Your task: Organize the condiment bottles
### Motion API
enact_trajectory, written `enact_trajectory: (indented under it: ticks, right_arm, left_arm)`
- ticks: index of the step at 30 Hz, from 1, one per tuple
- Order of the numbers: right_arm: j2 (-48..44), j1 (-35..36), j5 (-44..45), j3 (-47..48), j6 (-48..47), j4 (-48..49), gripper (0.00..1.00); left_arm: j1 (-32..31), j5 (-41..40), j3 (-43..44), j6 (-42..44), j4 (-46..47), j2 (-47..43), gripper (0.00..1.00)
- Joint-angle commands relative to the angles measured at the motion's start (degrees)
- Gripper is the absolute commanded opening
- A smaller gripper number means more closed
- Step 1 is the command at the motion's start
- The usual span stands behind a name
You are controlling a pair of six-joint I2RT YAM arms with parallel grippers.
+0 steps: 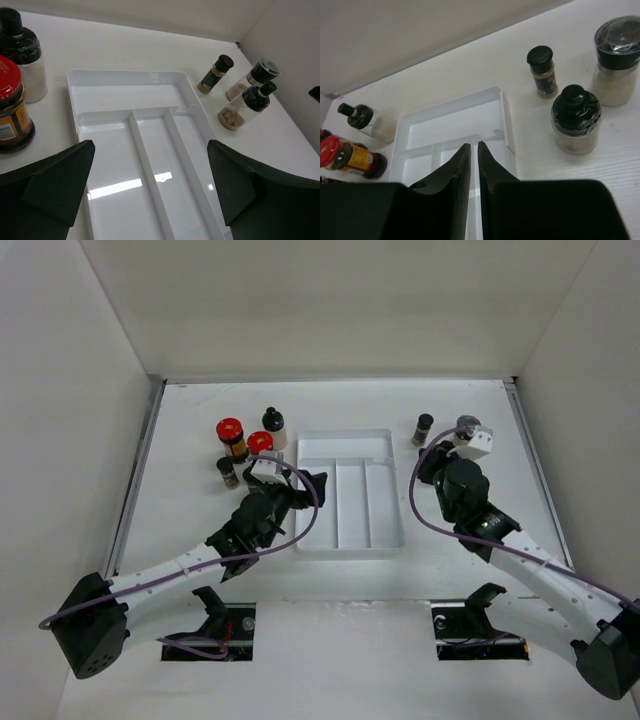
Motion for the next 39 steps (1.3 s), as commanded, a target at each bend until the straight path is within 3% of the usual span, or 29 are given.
enact_trajectory:
  ticks: [1, 2, 3, 6, 8, 11, 16, 19, 30, 35, 39]
  right_arm:
    - [3.6, -2.92, 3.38, 6.14, -2.05, -2.72, 0.19]
    - [4.93, -3.71, 3.73, 7.2, -2.75, -3.51, 0.24]
    - [6.24, -4.5, 4.35, 8.16, -3.37, -4.12, 0.33]
    - [9.41, -7.57, 6.1, 9.93, -5.31, -5.36, 0.6]
    - [11.08, -9.6, 6.55, 10.37, -5.92, -5.53, 0.69]
    - [14.77, -12.59, 5.06, 11.86, -6.89, -7.02, 0.79]
    - [22.41, -16.02, 0.85, 13.62, -6.54, -8.26, 0.89]
    - [26.64, -16.55, -1.53, 14.94, -6.89, -7.56, 0.91]
    - [34.56, -18.92, -1.27, 17.4, -6.28, -3.17, 0.81]
    - [36.58, -19.27, -1.1, 18.19, -6.36, -3.07, 0.7]
    - [34.57, -19.28, 0.22, 17.32, -6.27, -2.11, 0.53]
  left_arm:
    - [-0.35, 0.92, -1.24, 1.22, 6.8, -1.32, 1.0]
    - [-0.62, 1.71, -1.32, 1.4, 7.15, -0.88, 1.0]
    - [-0.79, 2.67, -1.41, 1.4, 7.41, -0.7, 0.93]
    - [-1.23, 5.05, -2.55, 1.4, 9.17, -0.7, 0.55]
    - [-1.15, 5.84, -3.08, 1.4, 10.05, -0.52, 0.44]
    - [-1.15, 7.33, -3.17, 1.31, 11.02, 0.88, 0.44]
    - [-1.41, 7.87, -3.61, 1.14, 12.86, 3.25, 0.64]
    - [-1.32, 7.96, -3.52, 0.87, 13.3, 4.48, 0.73]
    - [-1.5, 8.04, -4.22, 0.78, 15.15, 5.1, 0.72]
    - [-0.97, 7.78, -4.4, 0.35, 15.33, 5.19, 0.71]
    - [-0.88, 7.43, -5.36, 0.17, 15.67, 3.09, 0.71]
